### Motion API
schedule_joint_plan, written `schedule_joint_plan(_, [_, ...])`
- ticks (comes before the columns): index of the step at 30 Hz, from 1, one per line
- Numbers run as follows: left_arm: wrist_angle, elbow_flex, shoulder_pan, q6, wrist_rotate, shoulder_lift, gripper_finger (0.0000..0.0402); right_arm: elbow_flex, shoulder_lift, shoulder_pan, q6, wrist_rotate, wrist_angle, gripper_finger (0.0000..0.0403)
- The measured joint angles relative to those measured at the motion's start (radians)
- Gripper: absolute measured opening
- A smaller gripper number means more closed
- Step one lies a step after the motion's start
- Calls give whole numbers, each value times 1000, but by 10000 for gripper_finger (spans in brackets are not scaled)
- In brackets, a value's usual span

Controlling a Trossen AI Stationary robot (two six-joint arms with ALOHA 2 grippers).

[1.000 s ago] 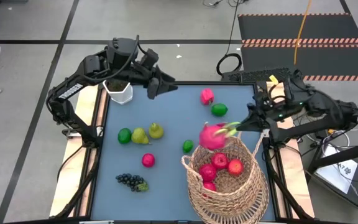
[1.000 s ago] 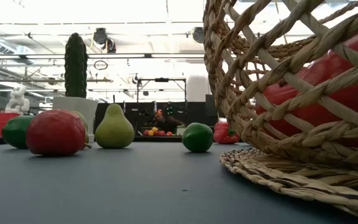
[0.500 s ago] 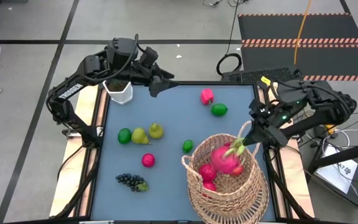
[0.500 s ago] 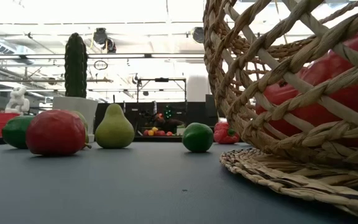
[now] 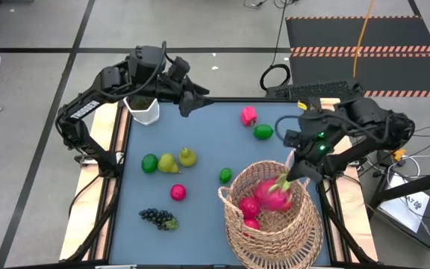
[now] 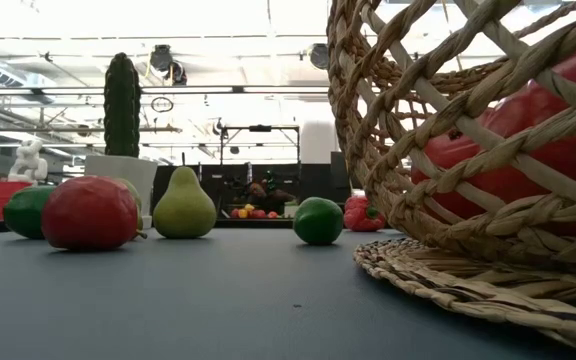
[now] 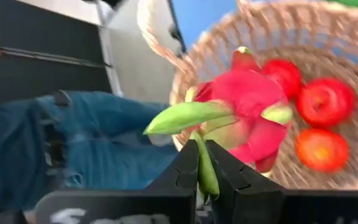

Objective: Build produce basket
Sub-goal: Put the pink dragon fruit into the brown basket

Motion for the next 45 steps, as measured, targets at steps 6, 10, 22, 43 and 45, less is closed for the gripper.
schedule_joint_plan(6, [0, 0, -30, 8, 0, 0, 273, -17, 22, 0, -43, 6, -103, 8])
schedule_joint_plan(10, [0, 0, -51, 15, 0, 0, 273, -87, 22, 0, -57, 2, -77, 8])
schedule_joint_plan(22, [0, 0, -95, 22, -36, 0, 273, -336, 20, 0, -65, -139, 20, 9])
schedule_joint_plan(43, [-1, 0, -115, 19, -62, 0, 273, -544, 20, 0, -82, -261, 219, 99])
schedule_joint_plan(45, [-1, 0, -118, 22, -62, 0, 273, -555, 19, 0, -84, -258, 219, 115])
